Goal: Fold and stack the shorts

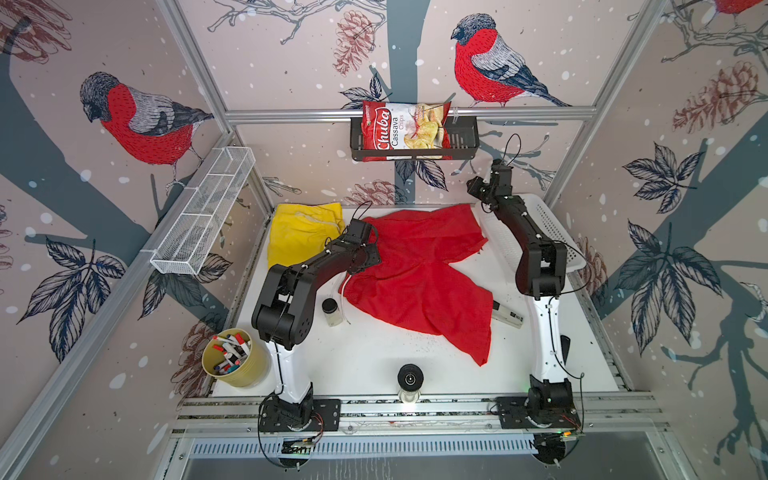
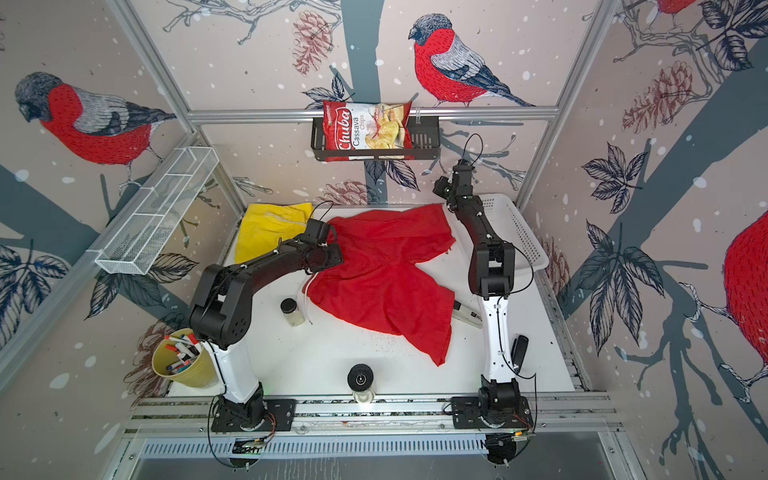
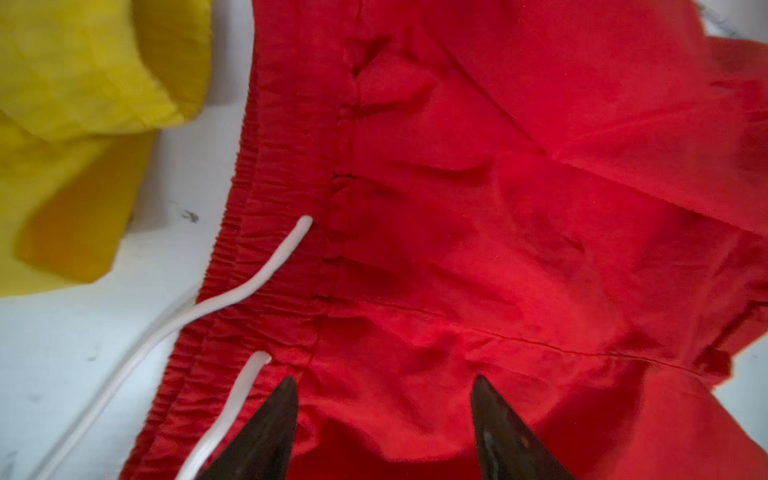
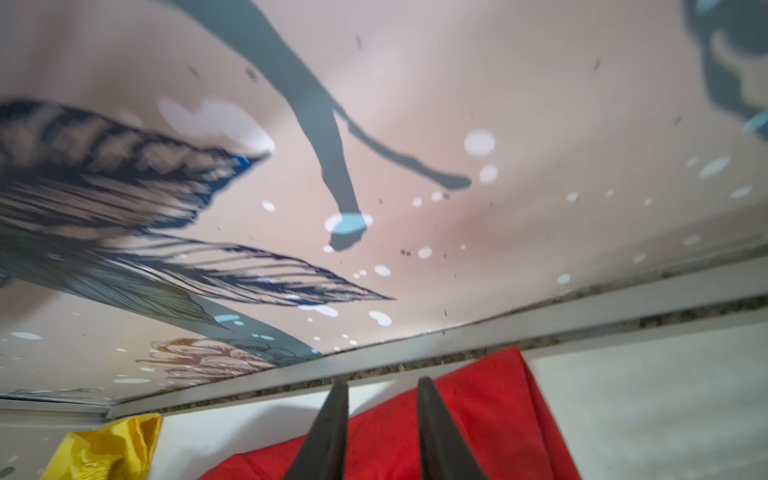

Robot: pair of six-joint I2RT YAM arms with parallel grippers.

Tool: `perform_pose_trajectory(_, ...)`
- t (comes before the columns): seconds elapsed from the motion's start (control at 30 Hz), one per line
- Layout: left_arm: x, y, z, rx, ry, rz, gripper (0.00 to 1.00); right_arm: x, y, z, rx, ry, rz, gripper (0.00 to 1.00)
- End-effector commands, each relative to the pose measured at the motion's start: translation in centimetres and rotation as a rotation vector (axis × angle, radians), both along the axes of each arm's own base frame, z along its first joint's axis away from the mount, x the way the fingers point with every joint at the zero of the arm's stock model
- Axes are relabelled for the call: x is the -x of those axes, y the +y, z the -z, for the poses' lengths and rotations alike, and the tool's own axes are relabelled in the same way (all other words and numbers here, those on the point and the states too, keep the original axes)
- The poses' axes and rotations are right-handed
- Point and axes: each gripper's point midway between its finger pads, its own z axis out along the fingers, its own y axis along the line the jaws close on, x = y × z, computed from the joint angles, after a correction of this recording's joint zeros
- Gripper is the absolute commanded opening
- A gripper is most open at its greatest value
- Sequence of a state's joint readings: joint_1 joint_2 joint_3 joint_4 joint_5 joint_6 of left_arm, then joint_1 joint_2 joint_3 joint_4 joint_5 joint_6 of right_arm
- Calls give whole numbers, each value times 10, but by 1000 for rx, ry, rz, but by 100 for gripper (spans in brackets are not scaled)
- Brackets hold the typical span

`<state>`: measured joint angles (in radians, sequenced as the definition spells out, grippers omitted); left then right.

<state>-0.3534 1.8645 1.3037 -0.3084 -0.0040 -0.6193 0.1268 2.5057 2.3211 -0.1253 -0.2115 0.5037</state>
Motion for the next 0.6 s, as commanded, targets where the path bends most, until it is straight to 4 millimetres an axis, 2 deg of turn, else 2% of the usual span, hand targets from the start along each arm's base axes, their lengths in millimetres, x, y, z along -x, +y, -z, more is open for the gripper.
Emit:
perform_pose_trajectory(0.0,8,11,-25,-35,-42,-4,67,19,9,-26,-14,-14,-51,34)
perform_pose_trajectory(0.07,16,18,-31,-42,-55,-22,67,44,16,-31,19,8,-79,40)
perform_pose_trajectory(0.17,33,22,-29,-25,-37,-25,67,95,21,-27,72,41,-87,49)
perform_pose_trajectory(0.23,46,23,-24,-15,-20,-21,67,133,21,-22,96,47,-75,50)
perform_pose_trajectory(0.3,61,32,-17,-28,-5,-35,67,175,20,-17,135,41,-64,51)
perform_pose_trajectory(0.4,85,45,-8,-51,20,-58,69,227,14,-1,221,70,-42,54)
perform_pose_trajectory(0.47,97,51,-3,-70,40,-64,75,258,9,8,274,93,-31,54)
perform_pose_trajectory(0.57,109,59,1,-98,56,-65,80,294,4,25,258,157,-32,46)
